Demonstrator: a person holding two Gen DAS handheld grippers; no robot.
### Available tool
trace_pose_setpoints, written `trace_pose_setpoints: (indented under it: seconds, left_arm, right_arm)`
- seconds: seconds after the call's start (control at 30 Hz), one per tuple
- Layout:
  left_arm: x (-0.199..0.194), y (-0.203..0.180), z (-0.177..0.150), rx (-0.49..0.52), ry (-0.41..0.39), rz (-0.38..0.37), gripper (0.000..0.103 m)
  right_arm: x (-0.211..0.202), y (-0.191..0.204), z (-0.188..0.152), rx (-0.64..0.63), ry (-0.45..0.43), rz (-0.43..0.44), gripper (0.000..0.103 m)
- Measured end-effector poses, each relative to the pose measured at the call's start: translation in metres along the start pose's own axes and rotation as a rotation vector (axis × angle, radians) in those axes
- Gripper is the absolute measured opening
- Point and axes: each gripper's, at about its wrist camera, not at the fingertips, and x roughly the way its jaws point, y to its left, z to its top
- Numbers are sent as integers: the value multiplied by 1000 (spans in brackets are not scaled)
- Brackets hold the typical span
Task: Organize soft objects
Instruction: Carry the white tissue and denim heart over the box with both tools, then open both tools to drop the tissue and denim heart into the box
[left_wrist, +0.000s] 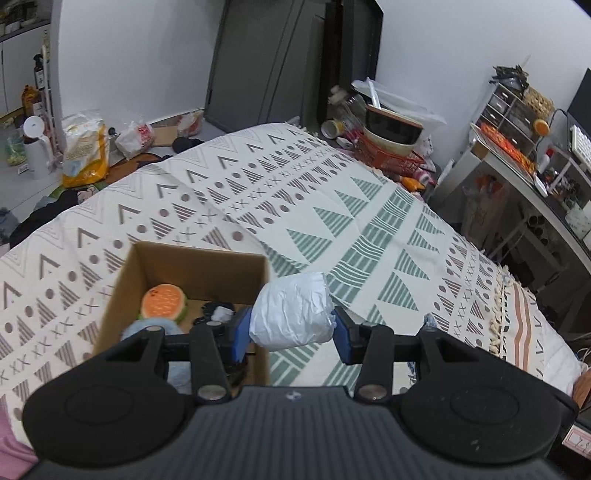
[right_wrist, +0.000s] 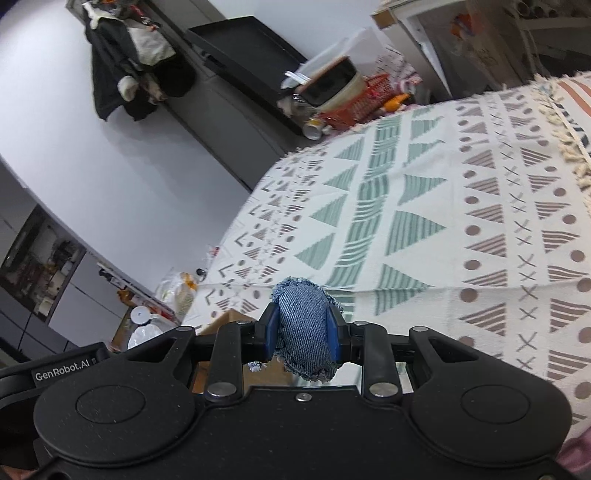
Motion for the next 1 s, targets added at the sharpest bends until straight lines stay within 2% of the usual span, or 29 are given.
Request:
trace_pose_setpoints:
  seconds: [0.37, 0.63, 0.73, 0.87, 1.0]
  left_arm:
    - [-18, 31, -4, -52, 13, 7, 45]
    - [-10, 49, -20, -117, 75, -2, 45]
    - [-6, 55, -25, -151, 115, -26, 45]
    - [-3, 61, -27, -167, 146, -19, 50]
    - [-8, 71, -26, -197, 133, -7, 58]
  right_arm:
    - [-1, 26, -11, -57, -1, 45, 27]
    - [0, 44, -22, -94, 13, 79, 27]
    - [0, 50, -25, -104, 15, 87, 27]
    - [1, 58, -29, -119, 16, 97, 27]
    - [2, 67, -33, -140, 26, 126, 27]
